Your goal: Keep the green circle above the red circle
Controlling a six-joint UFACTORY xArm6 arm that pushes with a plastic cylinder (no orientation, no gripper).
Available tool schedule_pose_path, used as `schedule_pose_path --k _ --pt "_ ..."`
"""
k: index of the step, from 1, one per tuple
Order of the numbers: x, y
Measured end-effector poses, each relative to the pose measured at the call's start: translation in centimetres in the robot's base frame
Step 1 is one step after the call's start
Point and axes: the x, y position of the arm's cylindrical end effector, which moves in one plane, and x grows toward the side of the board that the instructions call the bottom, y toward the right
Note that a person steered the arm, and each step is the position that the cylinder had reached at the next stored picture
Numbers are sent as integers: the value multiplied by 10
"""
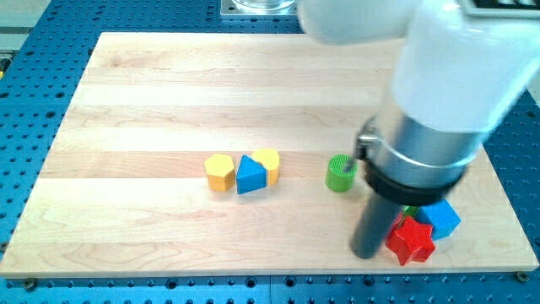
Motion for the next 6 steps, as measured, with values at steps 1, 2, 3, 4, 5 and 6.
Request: schedule_pose_path --k 1,2,3,4,5,6 --pt "-22 -48" --pt "-67 -47" --pt "-98 -58" --pt "-107 -33" --pt "-117 6" --pt "-117 27"
